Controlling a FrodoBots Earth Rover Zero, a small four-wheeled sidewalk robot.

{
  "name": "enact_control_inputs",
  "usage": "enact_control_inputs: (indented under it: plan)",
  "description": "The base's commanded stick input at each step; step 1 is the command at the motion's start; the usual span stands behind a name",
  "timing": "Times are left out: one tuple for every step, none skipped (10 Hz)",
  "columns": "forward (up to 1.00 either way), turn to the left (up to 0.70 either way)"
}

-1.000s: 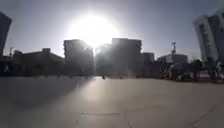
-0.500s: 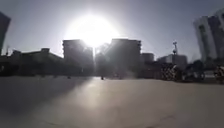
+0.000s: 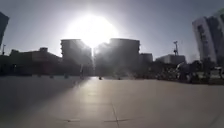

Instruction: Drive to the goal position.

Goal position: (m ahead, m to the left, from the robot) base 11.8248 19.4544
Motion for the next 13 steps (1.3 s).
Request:
enact_control_inputs:
  plan:
    - [1.0,0.04]
    - [1.0,0.04]
    - [1.0,0.04]
    - [1.0,0.04]
    - [1.0,0.04]
    - [1.0,0.04]
    - [1.0,0.04]
    - [1.0,0.19]
    - [1.0,0.36]
    - [1.0,0.44]
    - [1.0,0.44]
    - [1.0,0.44]
    - [1.0,0.44]
